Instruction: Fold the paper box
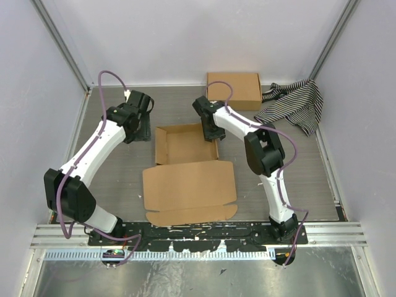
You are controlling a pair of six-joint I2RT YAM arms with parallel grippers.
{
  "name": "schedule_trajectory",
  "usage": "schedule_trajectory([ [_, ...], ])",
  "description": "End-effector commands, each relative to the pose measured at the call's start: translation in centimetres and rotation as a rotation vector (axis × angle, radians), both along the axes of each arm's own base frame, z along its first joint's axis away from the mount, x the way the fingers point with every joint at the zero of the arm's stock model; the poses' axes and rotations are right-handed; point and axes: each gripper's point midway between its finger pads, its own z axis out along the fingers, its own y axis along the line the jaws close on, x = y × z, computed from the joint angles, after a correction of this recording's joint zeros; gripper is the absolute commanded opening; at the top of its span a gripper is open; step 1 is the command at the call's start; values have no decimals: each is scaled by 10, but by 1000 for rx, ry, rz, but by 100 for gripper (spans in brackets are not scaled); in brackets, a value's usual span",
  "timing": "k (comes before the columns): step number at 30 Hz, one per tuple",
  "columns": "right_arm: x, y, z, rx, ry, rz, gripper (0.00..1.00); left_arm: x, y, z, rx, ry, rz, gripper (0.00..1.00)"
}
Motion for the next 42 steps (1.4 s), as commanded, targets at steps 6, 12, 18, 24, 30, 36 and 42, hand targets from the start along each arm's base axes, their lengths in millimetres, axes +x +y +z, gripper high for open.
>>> schedule_trajectory([
  [6,54,24,130,170,-291,256,50,-5,-1,16,-55,-35,28,64],
  [12,74,41,140,174,-347,389,49,10,-15,-20,-93,15,-1,67],
  [18,75,41,140,194,-353,372,48,37,-49,-72,-140,190,-35,63],
  [24,68,42,143,242,-363,355,47,46,-42,-91,-53,256,-37,62],
  [30,62,40,144,265,-360,337,47,46,-45,-107,-55,289,-36,60],
  [36,57,37,141,277,-347,323,45,43,-56,-121,-110,334,-26,52],
  [42,49,35,136,307,-322,292,44,40,-53,-129,-88,370,-9,24],
])
